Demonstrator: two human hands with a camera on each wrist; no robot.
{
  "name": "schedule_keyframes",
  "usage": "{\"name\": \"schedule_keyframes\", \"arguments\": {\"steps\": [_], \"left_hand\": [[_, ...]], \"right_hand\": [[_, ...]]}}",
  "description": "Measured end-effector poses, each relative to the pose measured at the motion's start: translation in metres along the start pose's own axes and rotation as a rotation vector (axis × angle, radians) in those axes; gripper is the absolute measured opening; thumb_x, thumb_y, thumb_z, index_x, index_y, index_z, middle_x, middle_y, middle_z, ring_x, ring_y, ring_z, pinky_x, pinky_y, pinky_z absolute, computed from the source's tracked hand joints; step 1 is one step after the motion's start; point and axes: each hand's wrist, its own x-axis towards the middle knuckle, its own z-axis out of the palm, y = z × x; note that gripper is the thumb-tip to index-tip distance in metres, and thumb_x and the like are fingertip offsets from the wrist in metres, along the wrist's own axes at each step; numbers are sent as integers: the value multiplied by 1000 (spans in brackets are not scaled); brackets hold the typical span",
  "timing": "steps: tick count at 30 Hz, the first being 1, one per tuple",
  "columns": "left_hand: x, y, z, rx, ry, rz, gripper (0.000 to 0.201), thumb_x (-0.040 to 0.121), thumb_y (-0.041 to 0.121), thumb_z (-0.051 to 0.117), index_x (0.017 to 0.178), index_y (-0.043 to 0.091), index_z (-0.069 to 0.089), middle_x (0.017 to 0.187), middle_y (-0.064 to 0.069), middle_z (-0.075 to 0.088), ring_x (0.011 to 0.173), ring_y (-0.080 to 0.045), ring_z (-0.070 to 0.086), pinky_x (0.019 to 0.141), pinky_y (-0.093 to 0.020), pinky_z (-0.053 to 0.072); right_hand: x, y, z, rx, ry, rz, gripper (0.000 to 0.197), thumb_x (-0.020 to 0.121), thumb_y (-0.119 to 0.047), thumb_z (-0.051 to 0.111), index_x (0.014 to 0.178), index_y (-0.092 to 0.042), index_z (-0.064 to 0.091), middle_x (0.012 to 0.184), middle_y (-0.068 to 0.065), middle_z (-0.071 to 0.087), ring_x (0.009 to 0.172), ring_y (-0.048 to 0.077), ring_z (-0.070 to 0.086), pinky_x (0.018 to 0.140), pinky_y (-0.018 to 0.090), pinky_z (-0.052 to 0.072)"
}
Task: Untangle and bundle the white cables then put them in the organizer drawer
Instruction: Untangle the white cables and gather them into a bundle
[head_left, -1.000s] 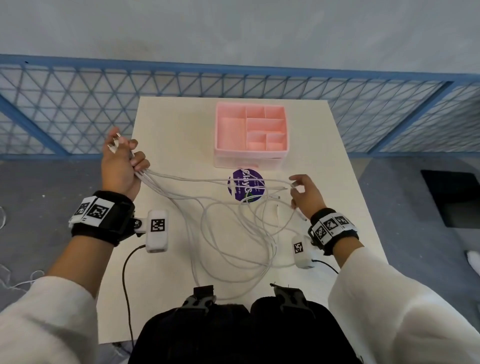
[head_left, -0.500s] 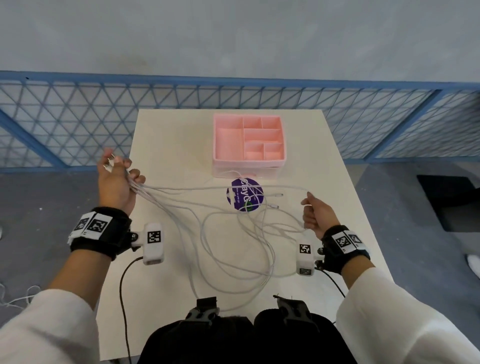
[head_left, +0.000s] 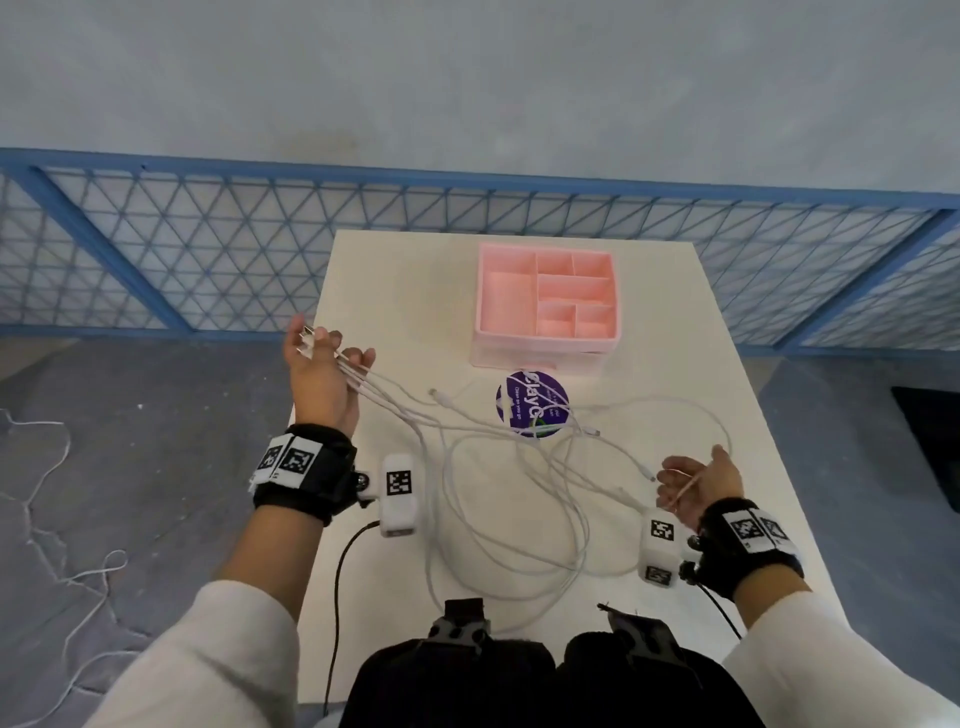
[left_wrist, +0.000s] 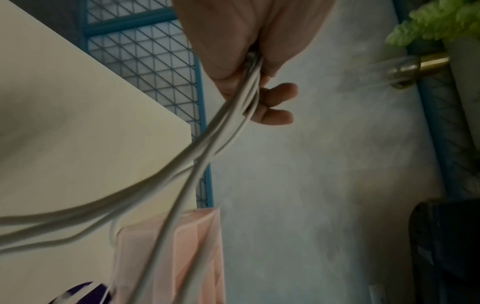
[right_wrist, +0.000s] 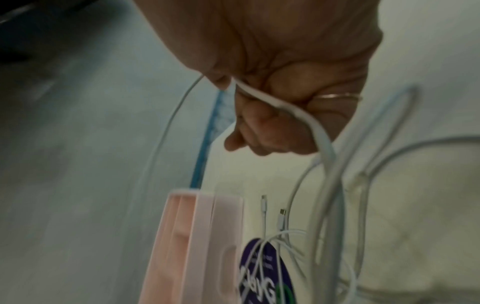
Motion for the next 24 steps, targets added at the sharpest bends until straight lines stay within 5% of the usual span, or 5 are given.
{"name": "schedule_keyframes", "arguments": {"steps": [7, 10, 13, 18, 24], "left_hand": [[-2, 6, -5, -44, -77, -53, 21, 100, 12, 34, 101, 29, 46, 72, 2, 41, 38, -3, 33, 38, -14, 32], [-14, 6, 2, -22, -201, -111, 17, 100, 18, 36, 98, 28, 49, 67, 4, 43, 36, -1, 29, 36, -13, 28], [-29, 12, 17, 33, -309, -151, 17, 100, 23, 38, 103, 28, 53, 56, 10, 42, 36, -1, 27, 36, -13, 22], [-64, 14, 42, 165, -531, -143, 21, 97, 38, 35, 99, 28, 54, 52, 10, 33, 39, -1, 23, 37, -13, 20], [-88, 7, 65, 164, -626, -253, 26, 96, 37, 36, 79, 19, 41, 49, 8, 38, 36, -1, 24, 34, -13, 23]], "right_hand": [[12, 26, -7, -190, 50, 116, 41, 98, -30, 35, 72, -1, 47, 33, 10, 47, 27, 19, 45, 35, 18, 42], [4, 30, 13, -831, 158, 93, 57, 87, -37, 58, 124, 5, 45, 113, 27, 61, 95, 34, 60, 82, 40, 49], [-25, 25, 39, -1128, 278, -297, 105, 81, -44, 63, 142, 7, -5, 156, 23, 2, 142, 37, 14, 116, 43, 17], [-100, 26, 109, -863, -169, -935, 100, 72, -53, 67, 146, -17, 10, 154, 7, 22, 137, 22, 28, 113, 39, 28], [-151, 37, 164, -984, -953, -680, 19, 88, -29, 59, 93, -11, 62, 84, 12, 71, 68, 5, 60, 75, 23, 47]]}}
